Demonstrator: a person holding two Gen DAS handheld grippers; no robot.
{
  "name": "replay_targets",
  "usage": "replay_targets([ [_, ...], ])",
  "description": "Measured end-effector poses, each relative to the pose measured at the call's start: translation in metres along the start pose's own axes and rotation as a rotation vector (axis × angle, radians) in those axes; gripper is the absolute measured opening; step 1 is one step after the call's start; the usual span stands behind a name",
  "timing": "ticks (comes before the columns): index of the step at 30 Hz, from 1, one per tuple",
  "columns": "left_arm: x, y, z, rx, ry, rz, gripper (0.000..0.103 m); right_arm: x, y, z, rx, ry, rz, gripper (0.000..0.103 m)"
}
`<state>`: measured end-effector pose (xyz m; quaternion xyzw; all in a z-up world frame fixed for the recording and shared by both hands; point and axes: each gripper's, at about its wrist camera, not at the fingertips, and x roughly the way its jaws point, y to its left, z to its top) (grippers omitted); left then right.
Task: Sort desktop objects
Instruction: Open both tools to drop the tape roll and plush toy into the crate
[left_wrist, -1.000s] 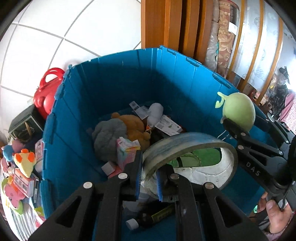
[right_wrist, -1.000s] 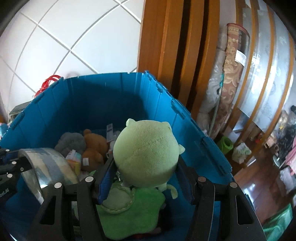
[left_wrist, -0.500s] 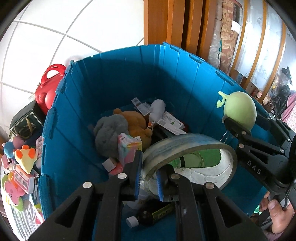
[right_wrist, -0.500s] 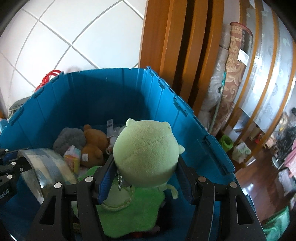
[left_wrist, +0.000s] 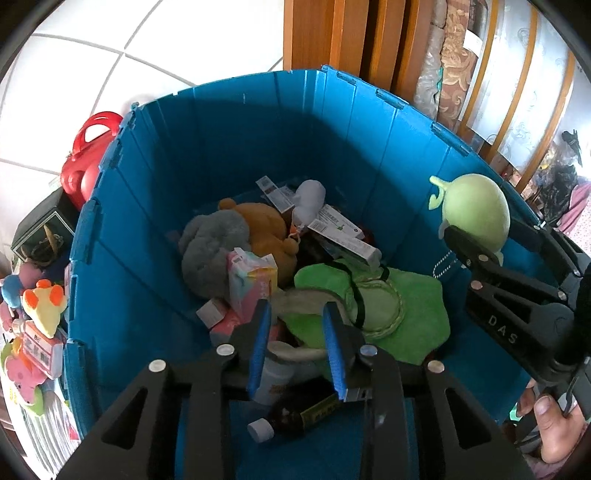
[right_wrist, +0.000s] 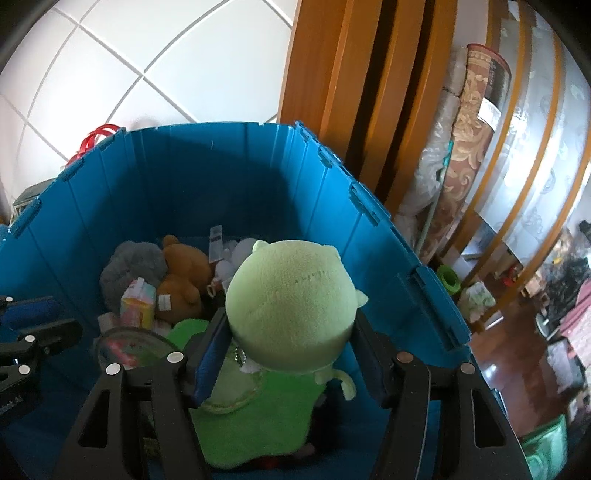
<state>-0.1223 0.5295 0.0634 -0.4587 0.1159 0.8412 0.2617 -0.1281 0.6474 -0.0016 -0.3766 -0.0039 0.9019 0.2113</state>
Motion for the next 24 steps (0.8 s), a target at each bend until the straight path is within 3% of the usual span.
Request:
replay_targets([
  [7, -0.0005, 0.0000, -0.0014, 0.001, -0.008, -0.001, 0.028, 0.0000, 0.0009, -0.0008, 0.002, 0.000, 0.000, 0.068],
  [12, -0.0010, -0.0011, -0.0016, 0.003, -0.012, 0.000, 0.028, -0.0021, 0.0019, -0.0004, 0.000, -0.009, 0.000, 0.084],
  [24, -0.0017, -0.0013, -0.0021, 0.002, -0.017, 0.000, 0.028, -0.0052, 0.0003, 0.0002, 0.016, -0.025, 0.005, 0.093],
])
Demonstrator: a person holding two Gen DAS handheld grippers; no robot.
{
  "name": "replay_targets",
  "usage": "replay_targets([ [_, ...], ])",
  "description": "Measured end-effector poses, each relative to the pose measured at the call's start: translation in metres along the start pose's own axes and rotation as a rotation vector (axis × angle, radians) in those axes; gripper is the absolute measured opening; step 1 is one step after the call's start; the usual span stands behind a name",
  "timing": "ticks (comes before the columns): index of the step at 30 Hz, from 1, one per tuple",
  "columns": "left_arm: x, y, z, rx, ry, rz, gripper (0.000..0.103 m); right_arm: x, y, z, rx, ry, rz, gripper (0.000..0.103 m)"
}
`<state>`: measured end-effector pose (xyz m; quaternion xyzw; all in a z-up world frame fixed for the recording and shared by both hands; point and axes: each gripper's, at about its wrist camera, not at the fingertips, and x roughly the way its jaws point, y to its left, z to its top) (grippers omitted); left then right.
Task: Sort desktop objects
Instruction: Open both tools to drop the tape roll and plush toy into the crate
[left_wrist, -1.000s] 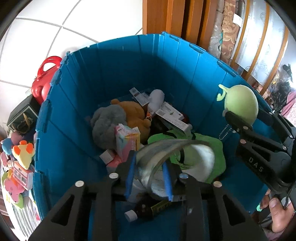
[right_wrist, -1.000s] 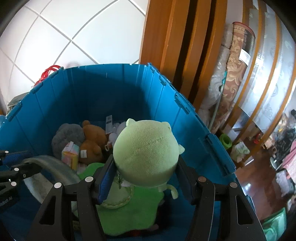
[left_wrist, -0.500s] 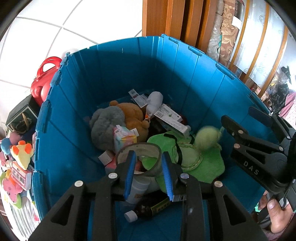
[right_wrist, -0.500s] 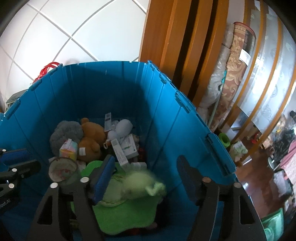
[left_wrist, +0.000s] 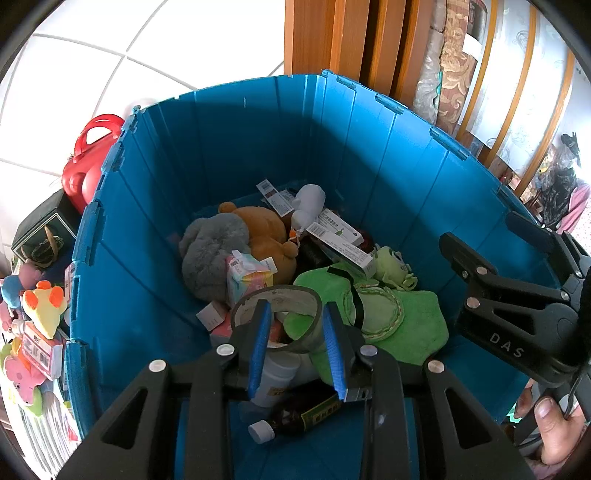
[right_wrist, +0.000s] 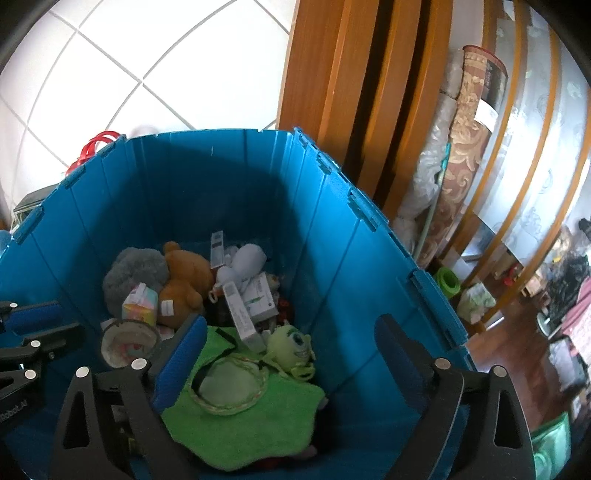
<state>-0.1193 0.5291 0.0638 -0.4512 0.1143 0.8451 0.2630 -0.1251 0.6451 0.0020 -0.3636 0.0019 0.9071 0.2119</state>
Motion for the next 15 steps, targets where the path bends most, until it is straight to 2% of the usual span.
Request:
replay_targets([
  [11, -0.004, 0.002, 0.000, -0.015, -0.023, 0.006, 0.028, -0.002, -0.003, 0.000, 0.015, -0.018, 0.003, 0.095],
  [15, -0.013, 0.005, -0.003, -0.030, -0.068, 0.020, 0.028, -0.003, -0.003, 0.000, 0.014, -0.020, 0.014, 0.095],
])
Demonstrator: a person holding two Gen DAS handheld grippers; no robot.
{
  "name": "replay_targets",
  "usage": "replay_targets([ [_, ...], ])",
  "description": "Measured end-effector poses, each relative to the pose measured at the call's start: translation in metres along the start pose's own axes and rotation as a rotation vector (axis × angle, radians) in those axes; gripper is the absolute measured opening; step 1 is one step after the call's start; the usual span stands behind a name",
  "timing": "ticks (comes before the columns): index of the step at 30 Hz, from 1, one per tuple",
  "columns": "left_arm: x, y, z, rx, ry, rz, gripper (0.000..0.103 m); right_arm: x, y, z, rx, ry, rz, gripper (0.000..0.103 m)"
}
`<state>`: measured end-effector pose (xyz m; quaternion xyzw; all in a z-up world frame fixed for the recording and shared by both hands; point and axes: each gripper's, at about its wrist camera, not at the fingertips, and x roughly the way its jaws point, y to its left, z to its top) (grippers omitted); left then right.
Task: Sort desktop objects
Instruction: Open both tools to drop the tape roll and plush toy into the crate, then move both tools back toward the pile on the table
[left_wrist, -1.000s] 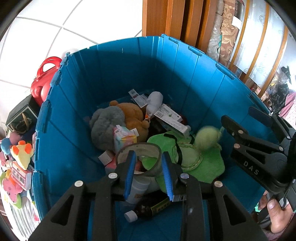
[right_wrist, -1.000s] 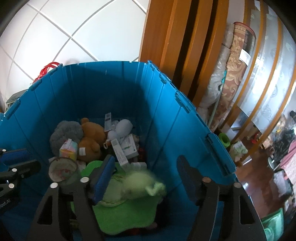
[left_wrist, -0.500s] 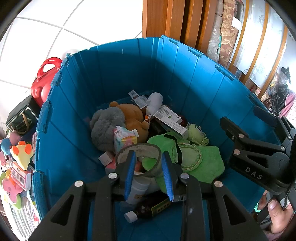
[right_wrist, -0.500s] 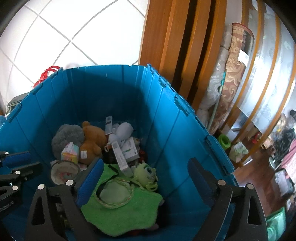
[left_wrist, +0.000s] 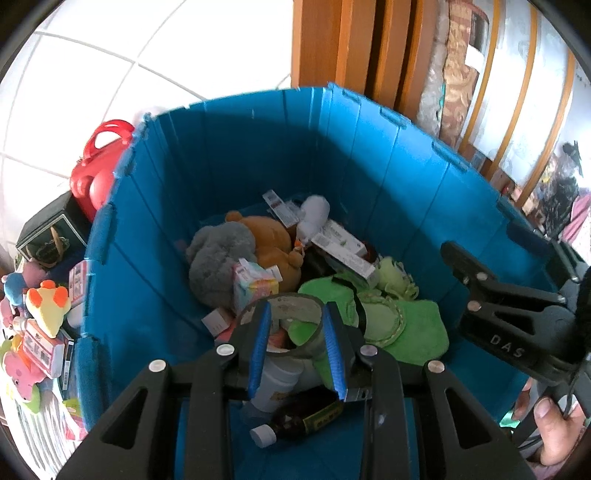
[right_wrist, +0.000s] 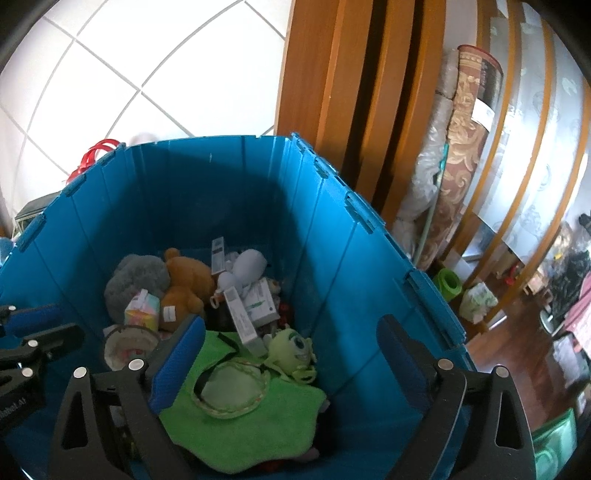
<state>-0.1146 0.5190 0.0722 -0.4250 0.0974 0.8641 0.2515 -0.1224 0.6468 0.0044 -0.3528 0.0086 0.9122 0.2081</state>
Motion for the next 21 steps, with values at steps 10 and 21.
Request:
replay_targets([
  [10, -0.069, 0.046, -0.021, -0.045, -0.192, 0.043, 0.055, -0.006, 0.004, -0.004, 0.032, -0.006, 0.039, 0.103],
  [21, -0.111, 0.133, -0.052, -0.105, -0.280, 0.086, 0.060, -0.109, 0.080, 0.024, 0.002, -0.251, 0.164, 0.103],
])
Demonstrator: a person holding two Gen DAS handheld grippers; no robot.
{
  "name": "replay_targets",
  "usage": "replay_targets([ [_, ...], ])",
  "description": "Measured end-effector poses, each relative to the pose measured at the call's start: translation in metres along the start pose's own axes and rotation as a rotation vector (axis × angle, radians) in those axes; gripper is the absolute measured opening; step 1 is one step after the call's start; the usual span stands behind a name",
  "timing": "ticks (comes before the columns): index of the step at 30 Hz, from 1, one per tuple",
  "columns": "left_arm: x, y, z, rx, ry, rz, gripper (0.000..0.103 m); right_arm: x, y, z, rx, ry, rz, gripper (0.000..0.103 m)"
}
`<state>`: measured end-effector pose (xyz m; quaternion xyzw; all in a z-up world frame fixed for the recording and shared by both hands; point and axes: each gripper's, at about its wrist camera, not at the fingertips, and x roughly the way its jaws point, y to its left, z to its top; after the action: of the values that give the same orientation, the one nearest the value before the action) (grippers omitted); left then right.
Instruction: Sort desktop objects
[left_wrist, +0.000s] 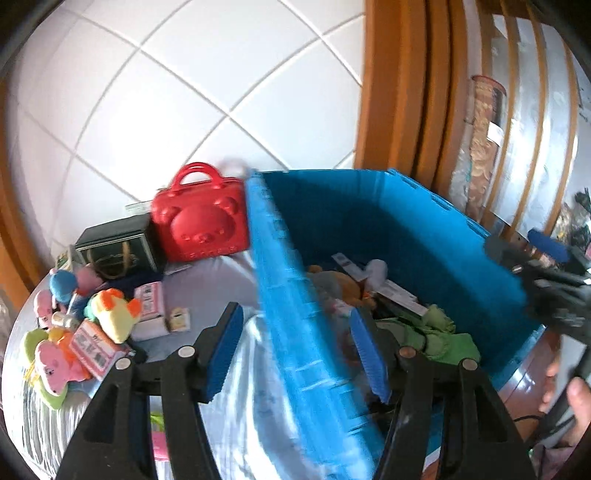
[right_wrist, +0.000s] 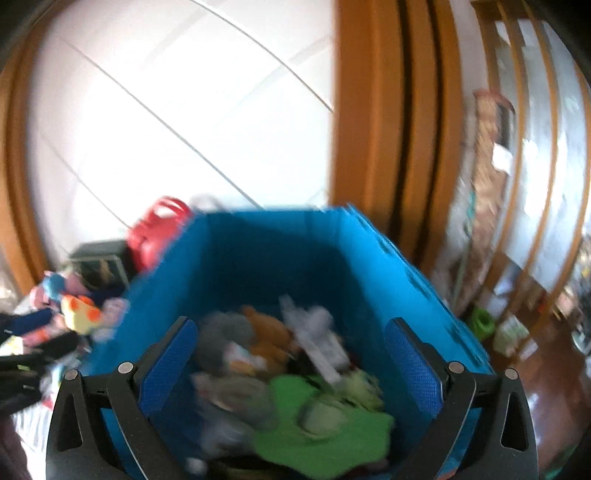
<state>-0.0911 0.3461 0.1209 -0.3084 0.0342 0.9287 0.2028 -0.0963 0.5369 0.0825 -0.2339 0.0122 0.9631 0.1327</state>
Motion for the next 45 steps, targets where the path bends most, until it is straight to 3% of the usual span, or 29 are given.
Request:
replay_targets([
  [7, -0.009, 0.095, -0.034, -0.049, 0.022, 0.079, 0.060, -0.029, 0.094, 0.018, -0.047, -0.084, 0.189, 0.103],
  [15, 0.018, 0.229, -0.115, -0.185, 0.190, 0.219, 0.060, -0.017, 0.218, 0.008, -0.149, -0.040, 0.399, 0.103],
  [20, 0.053, 0.287, -0.187, -0.280, 0.375, 0.258, 0.060, 0.047, 0.282, -0.029, -0.186, 0.119, 0.503, 0.103],
  [27, 0.096, 0.309, -0.260, -0.377, 0.581, 0.273, 0.060, 0.182, 0.341, -0.131, -0.256, 0.490, 0.491, 0.102],
  [28, 0.101, 0.310, -0.268, -0.383, 0.602, 0.272, 0.060, 0.190, 0.343, -0.144, -0.265, 0.518, 0.489, 0.100],
  [30, 0.108, 0.312, -0.283, -0.394, 0.636, 0.264, 0.060, 0.212, 0.355, -0.173, -0.293, 0.580, 0.482, 0.080],
  [32, 0.118, 0.313, -0.297, -0.396, 0.685, 0.276, 0.060, 0.233, 0.366, -0.195, -0.311, 0.624, 0.475, 0.074],
  [35, 0.127, 0.319, -0.302, -0.365, 0.684, 0.314, 0.060, 0.256, 0.379, -0.216, -0.340, 0.657, 0.454, 0.074],
  [40, 0.145, 0.349, -0.270, -0.311, 0.623, 0.445, 0.060, 0.260, 0.394, -0.235, -0.393, 0.705, 0.473, 0.074],
  [43, 0.153, 0.368, -0.248, -0.359, 0.595, 0.462, 0.060, 0.245, 0.400, -0.246, -0.401, 0.741, 0.525, 0.074],
  [45, 0.146, 0.368, -0.235, -0.386, 0.558, 0.434, 0.060, 0.237, 0.402, -0.252, -0.401, 0.753, 0.561, 0.075],
])
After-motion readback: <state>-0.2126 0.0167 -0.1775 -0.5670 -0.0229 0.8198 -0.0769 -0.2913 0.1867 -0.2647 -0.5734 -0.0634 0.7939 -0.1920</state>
